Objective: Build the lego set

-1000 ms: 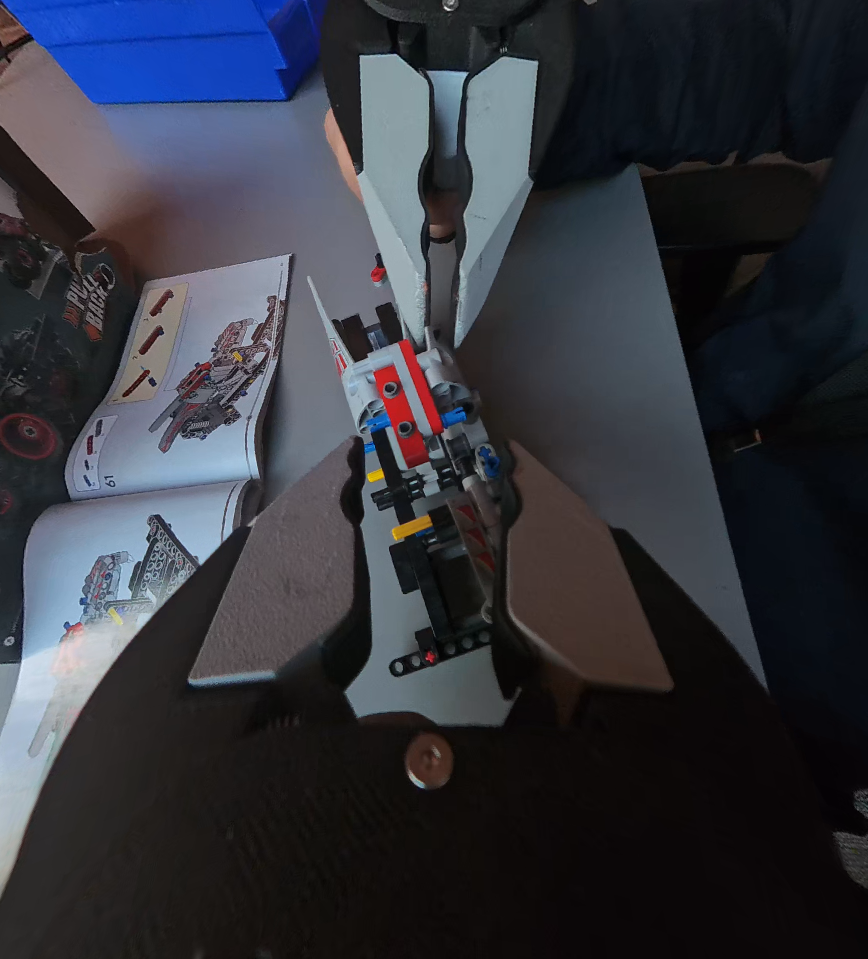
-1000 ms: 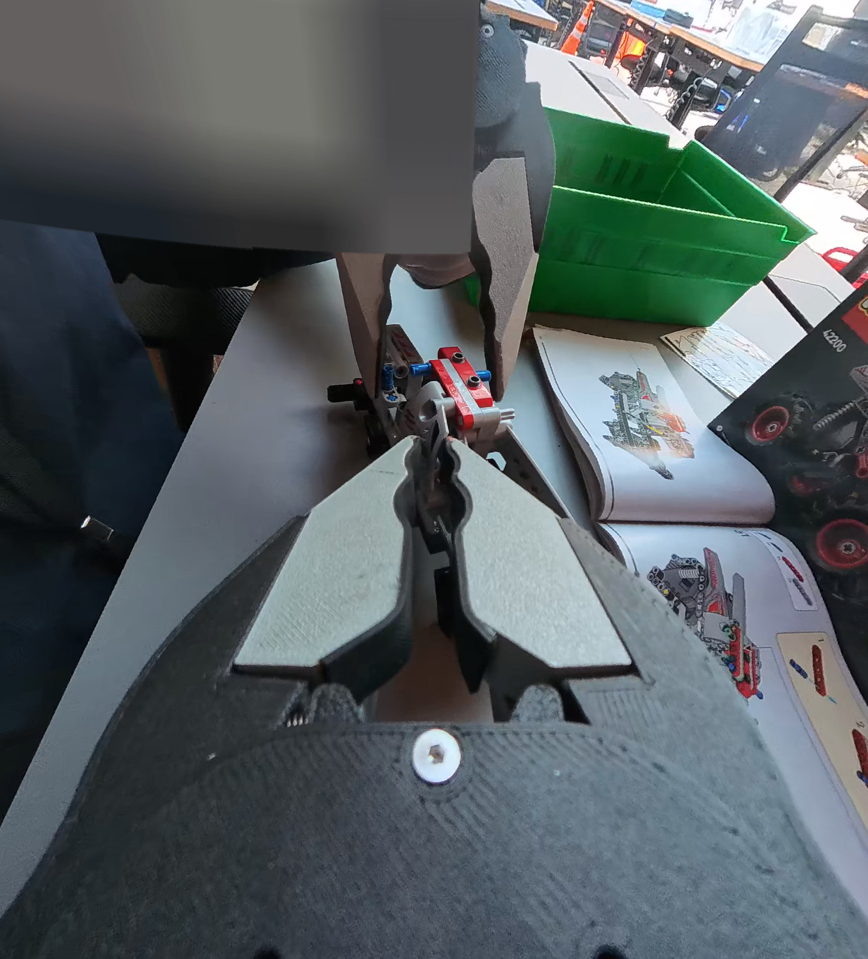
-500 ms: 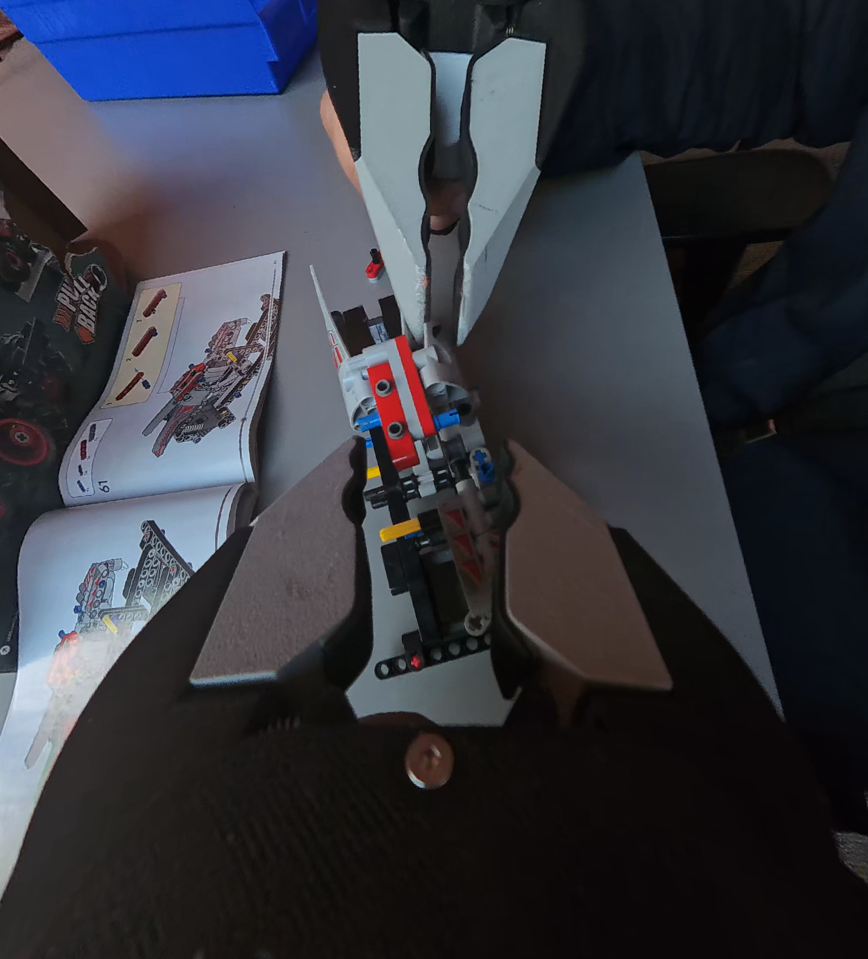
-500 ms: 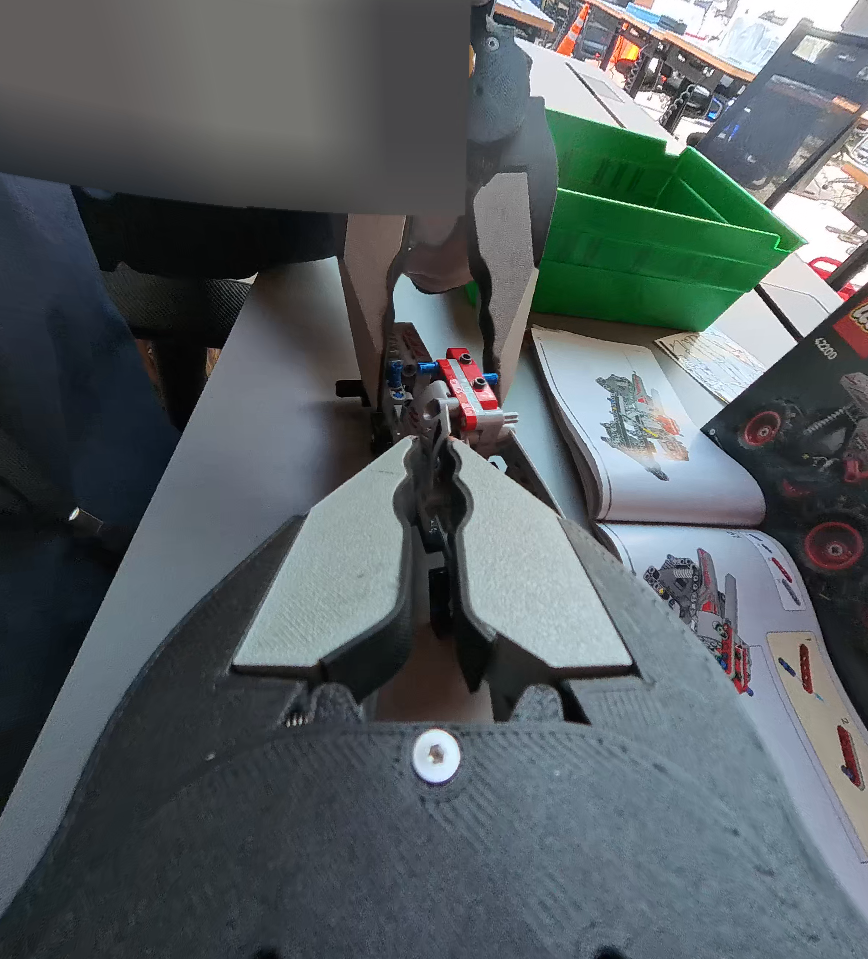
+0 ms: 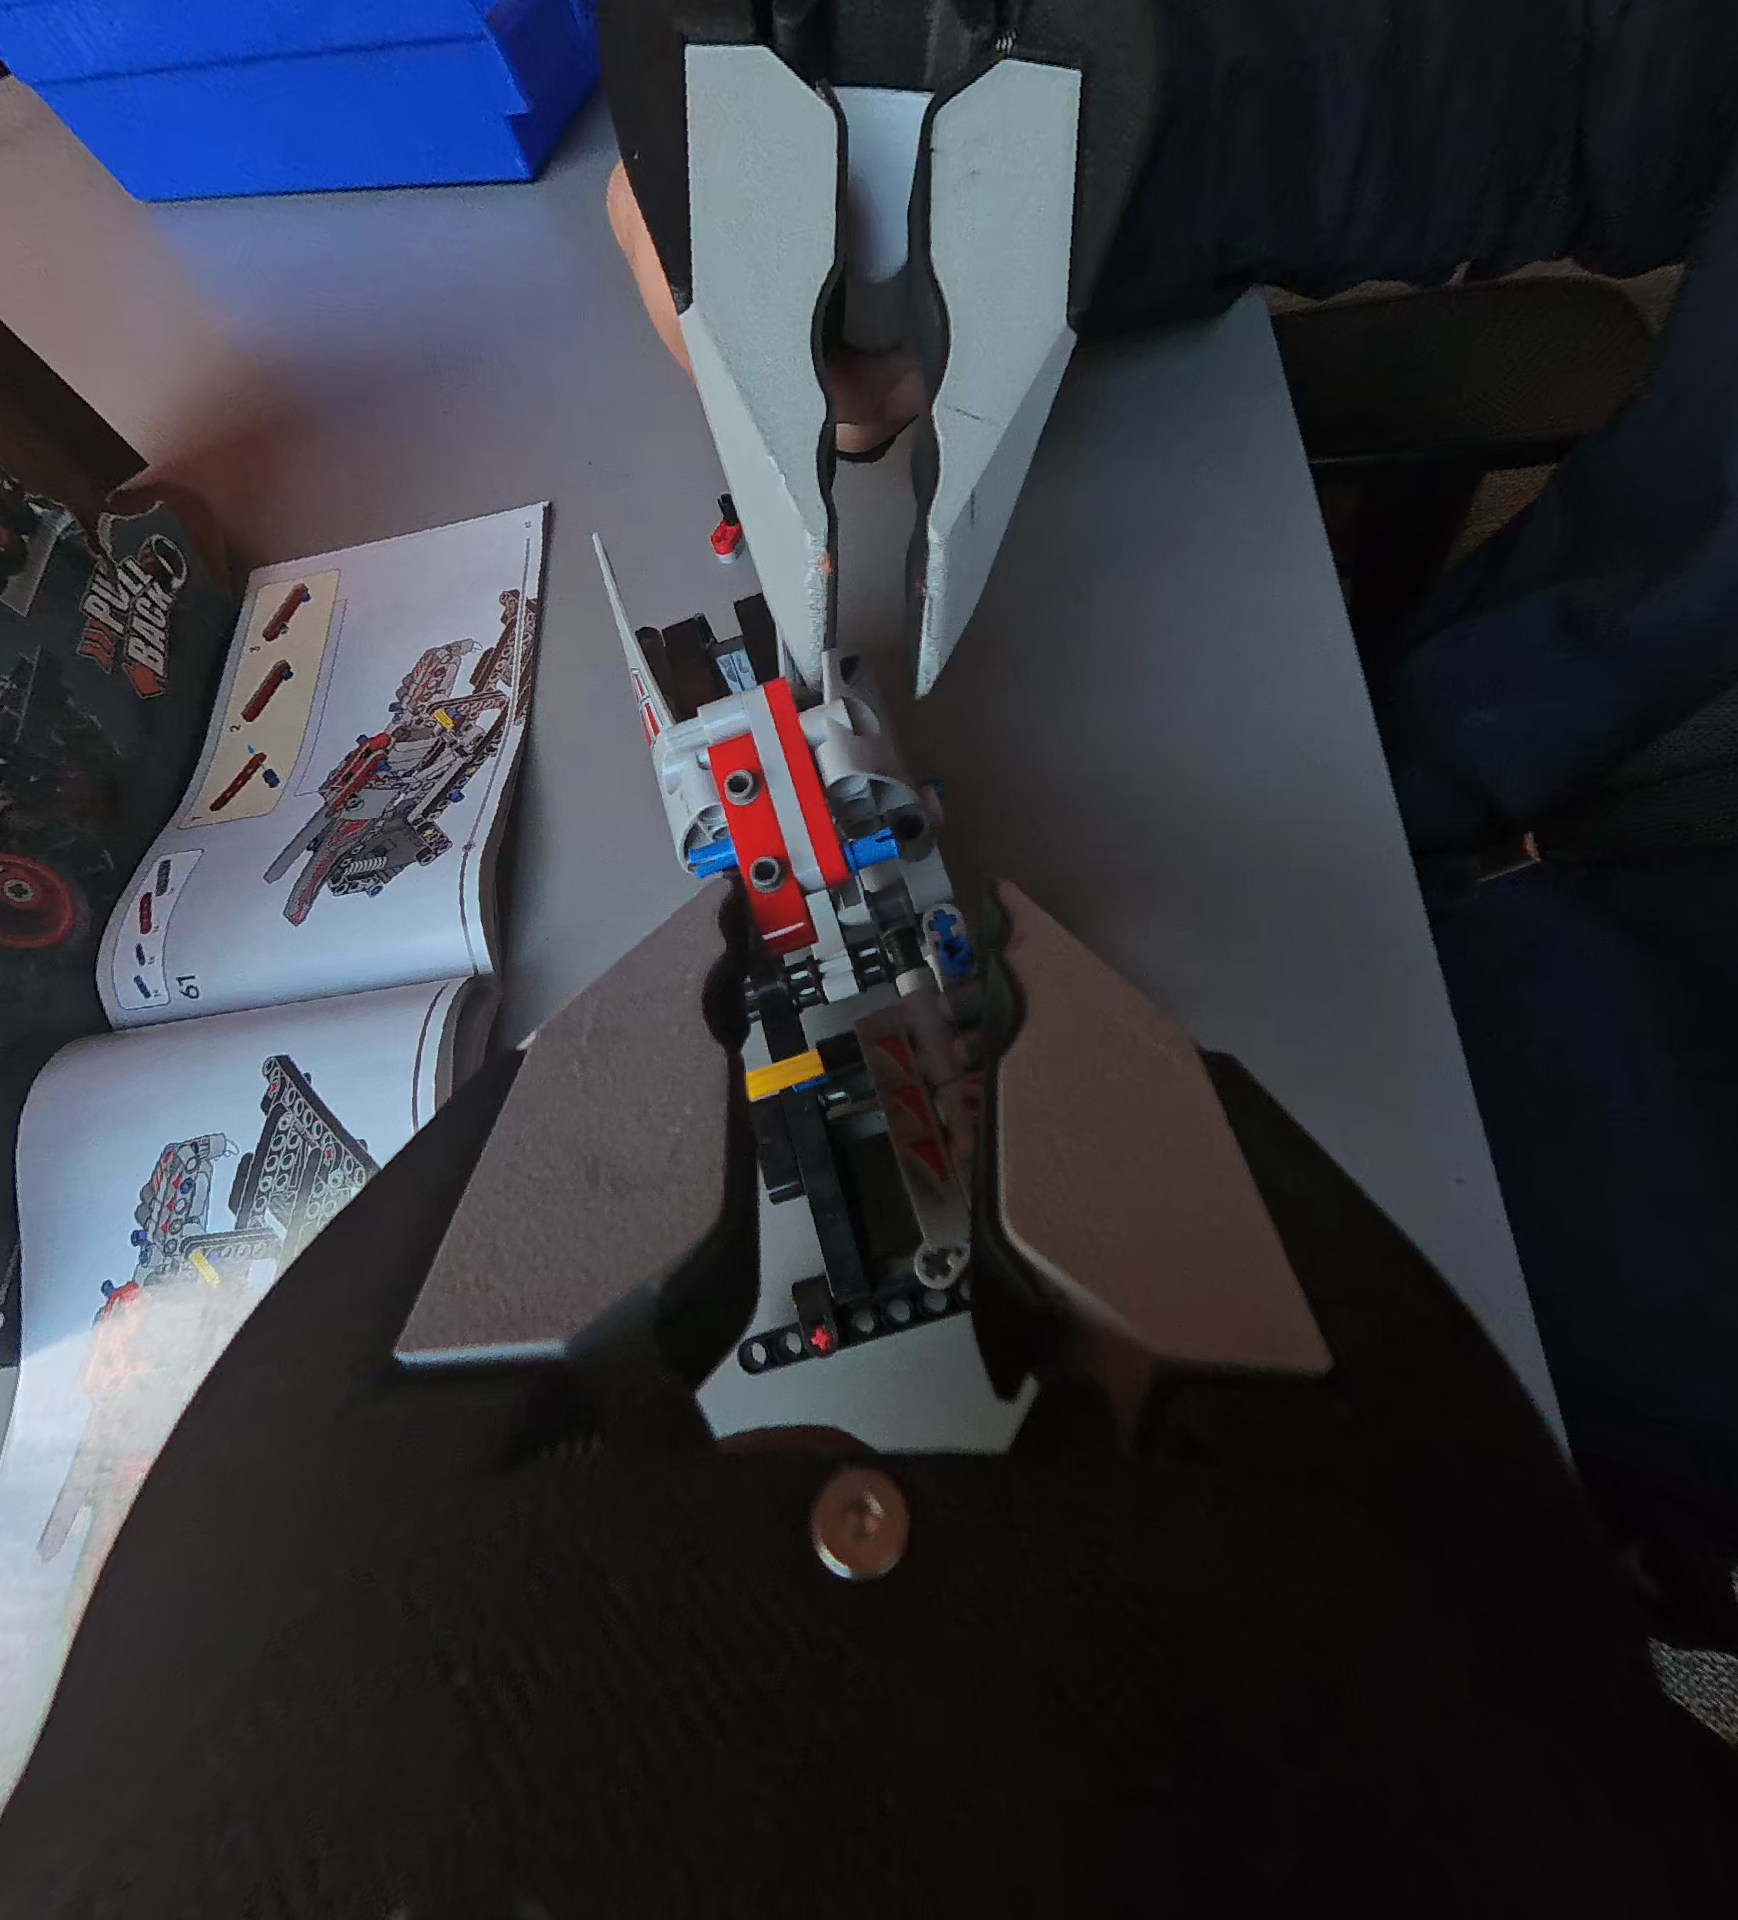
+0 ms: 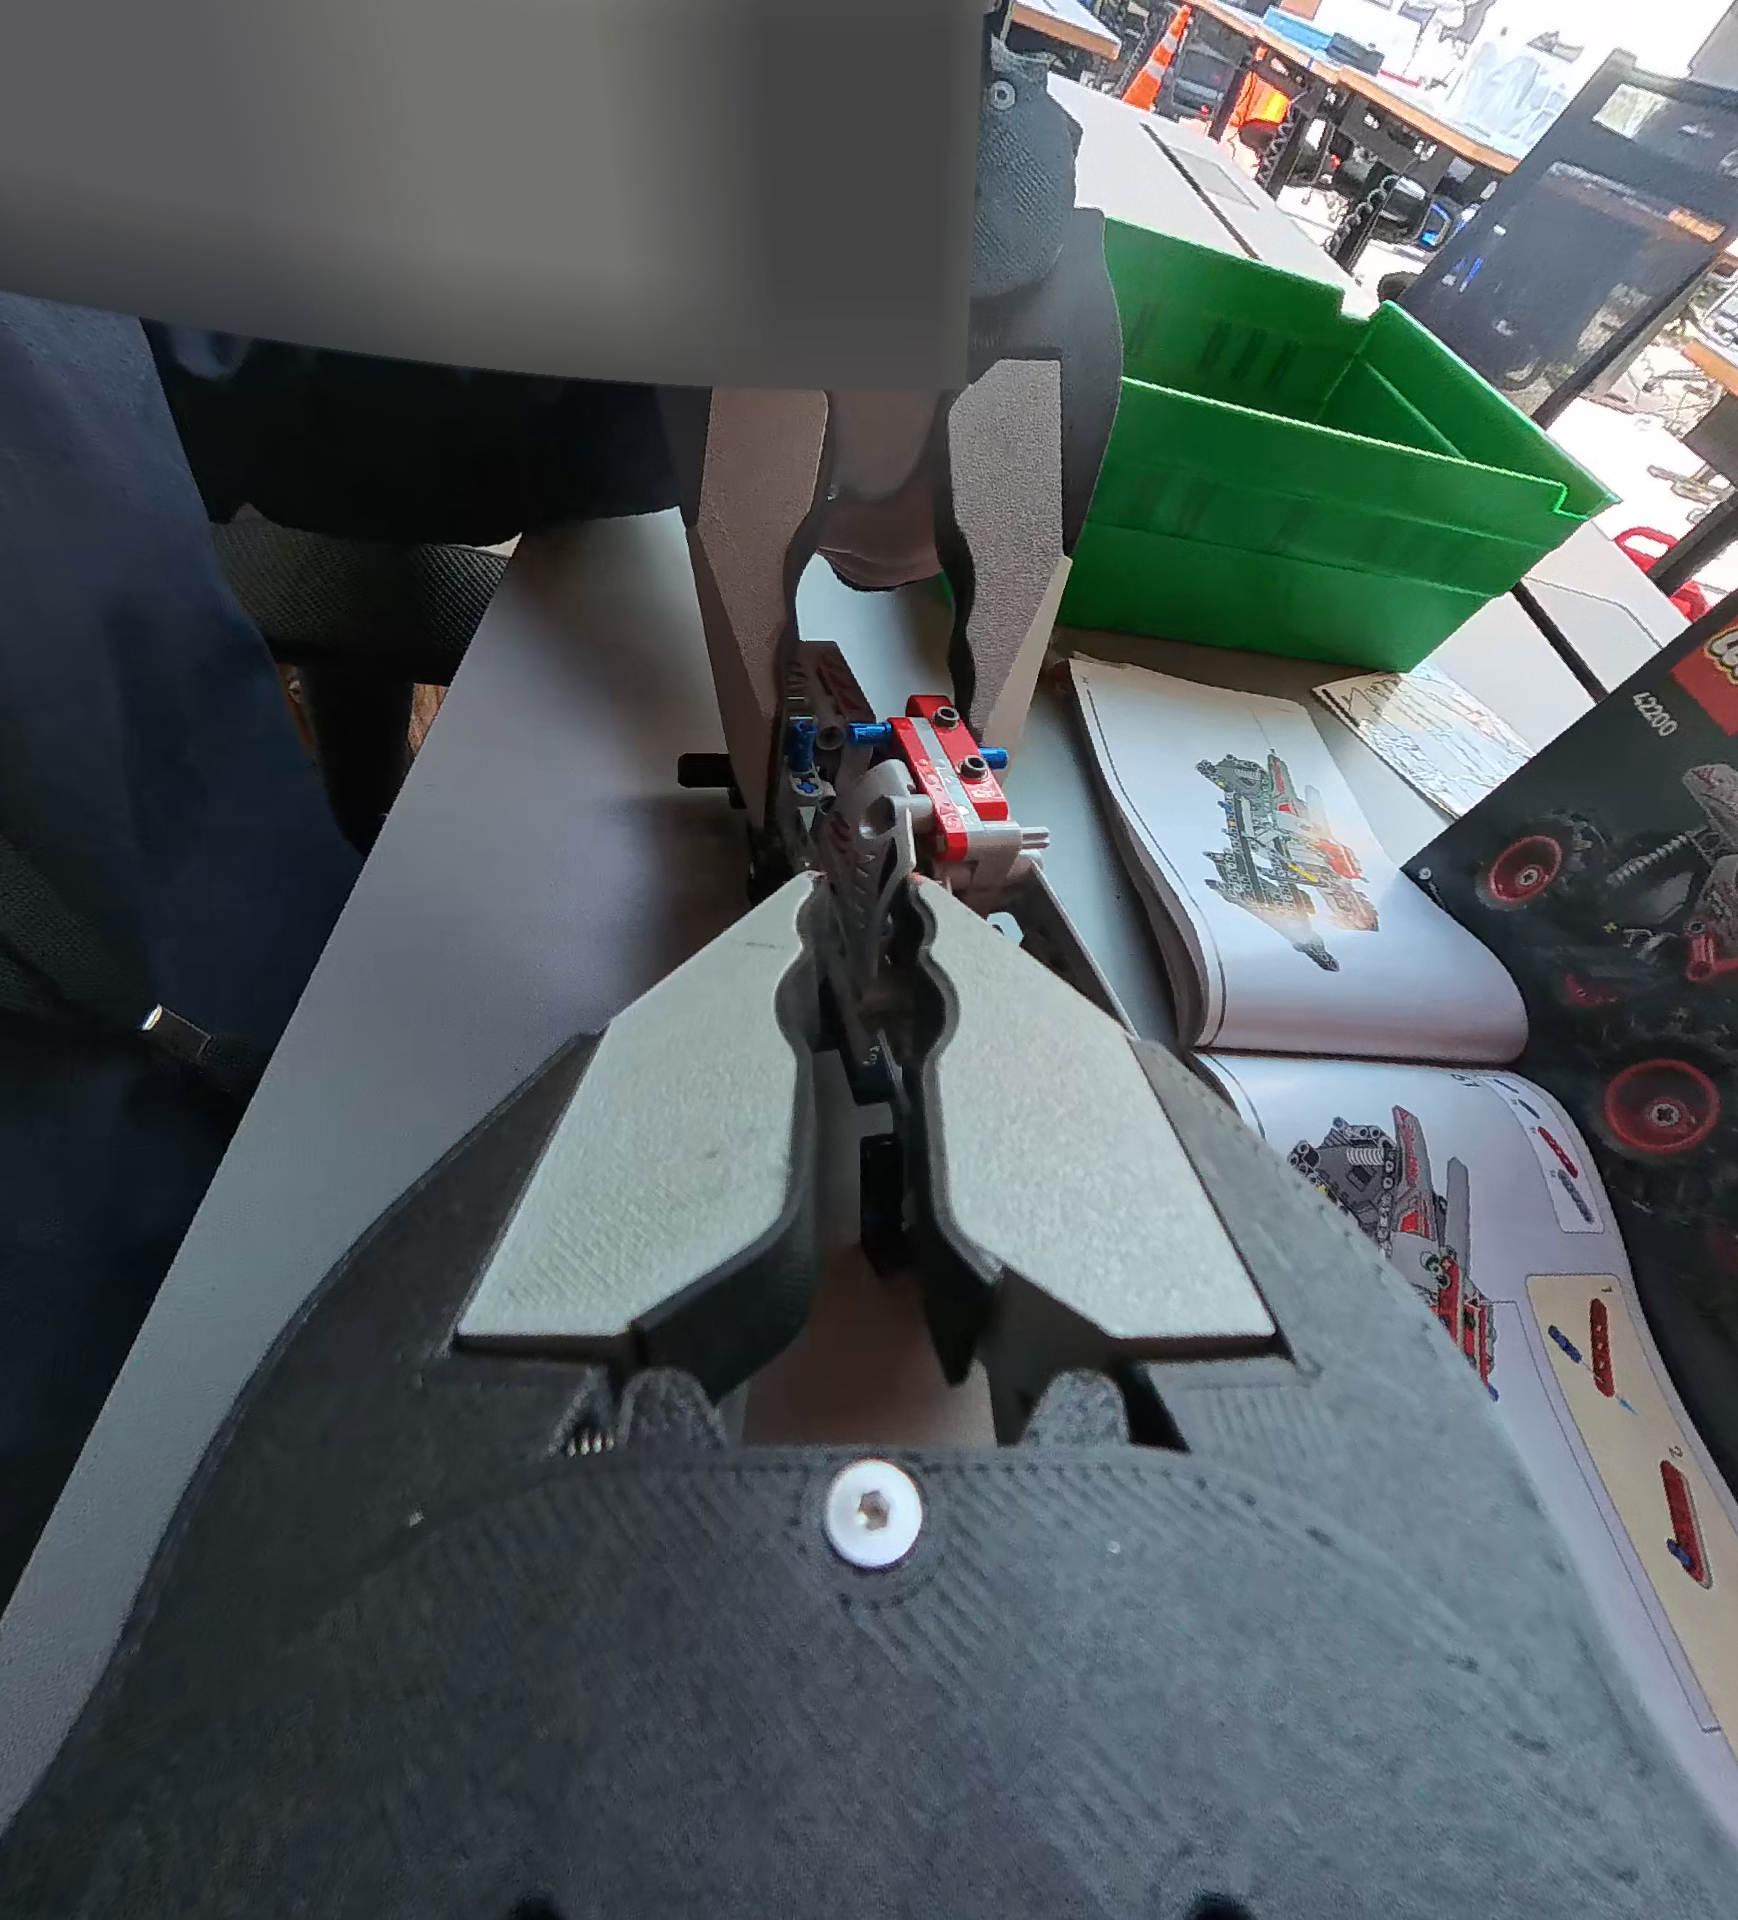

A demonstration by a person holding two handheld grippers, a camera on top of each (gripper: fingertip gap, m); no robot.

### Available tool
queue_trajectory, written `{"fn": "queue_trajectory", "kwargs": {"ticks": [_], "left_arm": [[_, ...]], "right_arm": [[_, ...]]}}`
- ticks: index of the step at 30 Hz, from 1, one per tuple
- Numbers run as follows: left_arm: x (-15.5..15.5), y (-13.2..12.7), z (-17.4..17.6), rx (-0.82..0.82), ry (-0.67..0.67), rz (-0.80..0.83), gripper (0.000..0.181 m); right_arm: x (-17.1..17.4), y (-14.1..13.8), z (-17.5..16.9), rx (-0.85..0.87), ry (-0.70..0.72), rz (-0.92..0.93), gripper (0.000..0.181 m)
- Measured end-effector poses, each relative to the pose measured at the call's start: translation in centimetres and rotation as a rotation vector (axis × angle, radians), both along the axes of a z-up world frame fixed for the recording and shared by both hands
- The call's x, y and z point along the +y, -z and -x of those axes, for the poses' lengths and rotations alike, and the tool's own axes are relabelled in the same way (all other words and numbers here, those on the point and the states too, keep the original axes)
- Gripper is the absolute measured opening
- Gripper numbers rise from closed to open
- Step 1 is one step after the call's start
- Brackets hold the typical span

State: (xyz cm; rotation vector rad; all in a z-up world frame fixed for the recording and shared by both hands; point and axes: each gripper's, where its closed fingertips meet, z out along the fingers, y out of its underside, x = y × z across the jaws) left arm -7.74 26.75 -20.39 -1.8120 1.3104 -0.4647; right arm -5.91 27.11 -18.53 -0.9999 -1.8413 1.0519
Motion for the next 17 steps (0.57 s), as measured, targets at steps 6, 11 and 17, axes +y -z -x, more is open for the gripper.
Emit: {"fn": "queue_trajectory", "kwargs": {"ticks": [6,11,17], "left_arm": [[-0.4,0.0,-0.3,0.008,0.011,-0.006,0.041],[-1.5,0.0,-1.3,-0.015,0.041,0.059,0.056],[-3.6,-0.1,-4.6,-0.064,0.106,0.084,0.064]], "right_arm": [[0.3,0.0,-0.3,0.003,0.0,-0.044,0.006],[1.7,-0.3,-0.9,0.015,0.058,-0.105,0.012],[4.9,-0.7,-2.4,0.038,0.189,-0.137,0.007]]}}
